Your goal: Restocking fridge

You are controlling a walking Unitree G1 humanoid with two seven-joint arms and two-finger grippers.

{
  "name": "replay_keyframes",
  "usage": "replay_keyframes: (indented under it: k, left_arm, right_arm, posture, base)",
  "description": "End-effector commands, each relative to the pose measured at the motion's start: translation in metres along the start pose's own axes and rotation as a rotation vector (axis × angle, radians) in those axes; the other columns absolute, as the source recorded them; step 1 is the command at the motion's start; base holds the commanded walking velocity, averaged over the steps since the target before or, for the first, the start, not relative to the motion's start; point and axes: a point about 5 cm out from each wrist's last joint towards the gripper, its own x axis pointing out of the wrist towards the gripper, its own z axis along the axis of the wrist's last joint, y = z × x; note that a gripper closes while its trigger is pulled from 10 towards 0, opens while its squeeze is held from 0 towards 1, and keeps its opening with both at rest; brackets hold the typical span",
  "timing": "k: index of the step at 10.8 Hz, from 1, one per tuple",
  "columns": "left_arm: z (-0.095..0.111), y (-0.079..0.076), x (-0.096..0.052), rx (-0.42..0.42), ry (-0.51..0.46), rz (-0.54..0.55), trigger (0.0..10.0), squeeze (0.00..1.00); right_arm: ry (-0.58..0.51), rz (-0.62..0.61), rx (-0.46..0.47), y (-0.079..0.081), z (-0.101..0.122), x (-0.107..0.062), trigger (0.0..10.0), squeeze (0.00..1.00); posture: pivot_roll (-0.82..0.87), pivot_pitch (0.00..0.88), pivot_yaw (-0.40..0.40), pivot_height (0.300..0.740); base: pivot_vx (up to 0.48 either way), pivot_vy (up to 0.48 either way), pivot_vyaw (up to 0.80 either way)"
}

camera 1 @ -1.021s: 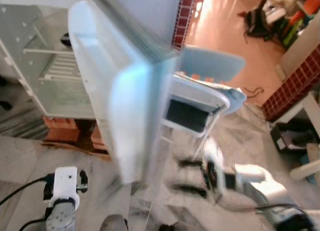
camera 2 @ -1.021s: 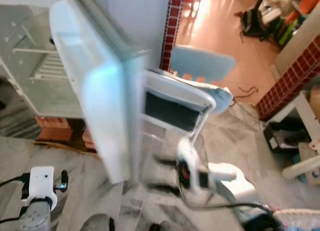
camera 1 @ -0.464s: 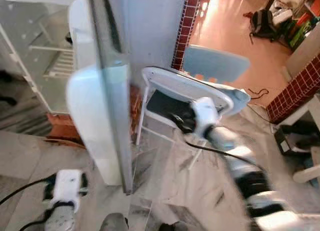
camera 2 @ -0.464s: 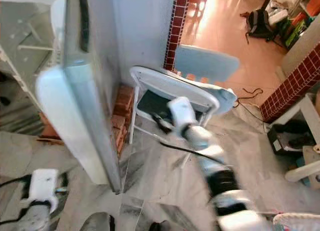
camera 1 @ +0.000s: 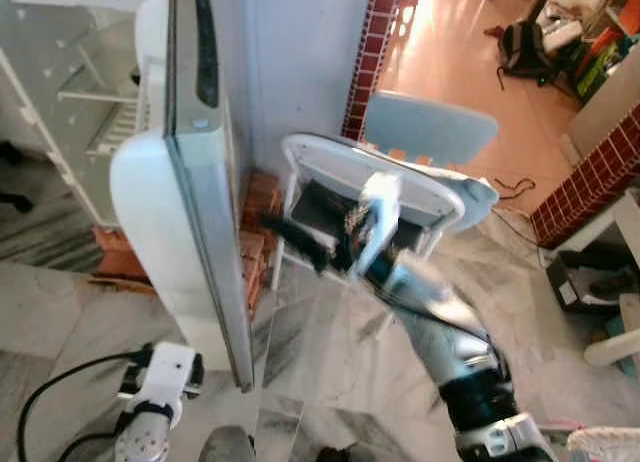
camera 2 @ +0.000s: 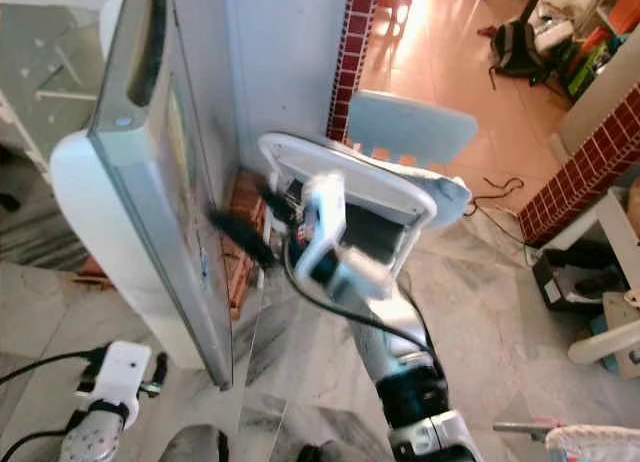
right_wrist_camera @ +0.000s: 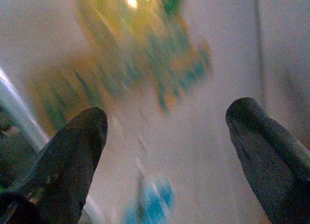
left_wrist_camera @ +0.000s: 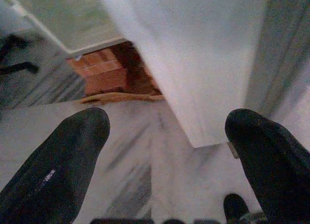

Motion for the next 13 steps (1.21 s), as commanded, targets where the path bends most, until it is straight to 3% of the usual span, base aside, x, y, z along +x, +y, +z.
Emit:
replay_keyframes:
  k: [1, 3, 4, 5, 6, 7, 8, 10, 11, 12, 13]
  left_arm:
    - [0.002, -0.005, 0.002, 0.043, -0.021, -0.066, 10.0, 0.00]
    - [0.021, 0.013, 0.026, 0.103, -0.079, -0.018, 10.0, 0.00]
    - [0.041, 0.045, 0.036, 0.101, -0.117, 0.099, 10.0, 0.00]
    - [0.046, 0.080, 0.041, 0.114, -0.090, 0.242, 10.0, 0.00]
    - [0.042, 0.112, 0.040, 0.082, -0.056, 0.336, 10.0, 0.00]
    - [0.040, 0.123, 0.037, 0.066, -0.044, 0.376, 10.0, 0.00]
    - [0.030, 0.130, 0.024, 0.062, -0.039, 0.423, 10.0, 0.00]
    - [0.034, 0.116, 0.011, 0.051, -0.132, 0.425, 10.0, 0.00]
    - [0.026, 0.099, -0.006, -0.003, -0.136, 0.467, 10.0, 0.00]
    - [0.012, 0.089, -0.016, -0.096, -0.088, 0.505, 10.0, 0.00]
    - [0.013, 0.080, -0.020, -0.117, -0.103, 0.515, 10.0, 0.00]
  right_arm:
    - [0.006, -0.039, -0.023, -0.007, 0.005, -0.006, 10.0, 0.00]
    - [0.037, -0.109, -0.064, -0.015, -0.001, -0.013, 10.0, 0.00]
    - [0.048, -0.130, -0.096, -0.019, -0.005, -0.015, 10.0, 0.00]
    - [0.050, -0.148, -0.100, -0.020, -0.006, -0.018, 10.0, 0.00]
    - [0.061, -0.161, -0.121, -0.021, -0.008, -0.021, 10.0, 0.00]
    - [0.069, -0.166, -0.128, -0.021, -0.010, -0.022, 10.0, 0.00]
    - [0.077, -0.166, -0.144, -0.021, -0.014, -0.023, 10.0, 0.00]
    - [0.103, -0.158, -0.159, -0.021, -0.020, -0.025, 10.0, 0.00]
    - [0.115, -0.152, -0.171, -0.021, -0.023, -0.026, 10.0, 0.00]
    - [0.122, -0.153, -0.177, -0.022, -0.025, -0.026, 10.0, 0.00]
    - [0.134, -0.161, -0.185, -0.024, -0.028, -0.027, 10.0, 0.00]
  posture:
    - [0.22, 0.077, -0.099, 0.740]
    - [0.21, 0.073, -0.098, 0.740]
    - [0.21, 0.071, -0.095, 0.740]
    - [0.20, 0.070, -0.091, 0.740]
    - [0.20, 0.074, -0.089, 0.740]
    - [0.20, 0.076, -0.087, 0.740]
    - [0.20, 0.081, -0.088, 0.740]
    - [0.21, 0.086, -0.093, 0.740]
    - [0.22, 0.090, -0.096, 0.740]
    - [0.22, 0.098, -0.101, 0.740]
    - [0.23, 0.100, -0.106, 0.740]
  base:
    - [0.000, 0.000, 0.00]
    - [0.000, 0.000, 0.00]
    - [0.000, 0.000, 0.00]
    - [0.000, 0.000, 0.00]
    - [0.000, 0.000, 0.00]
    - [0.000, 0.000, 0.00]
    - [0.000, 0.000, 0.00]
    - [0.000, 0.000, 0.00]
    - [0.000, 0.000, 0.00]
    - [0.000, 0.000, 0.00]
    - [0.000, 0.000, 0.00]
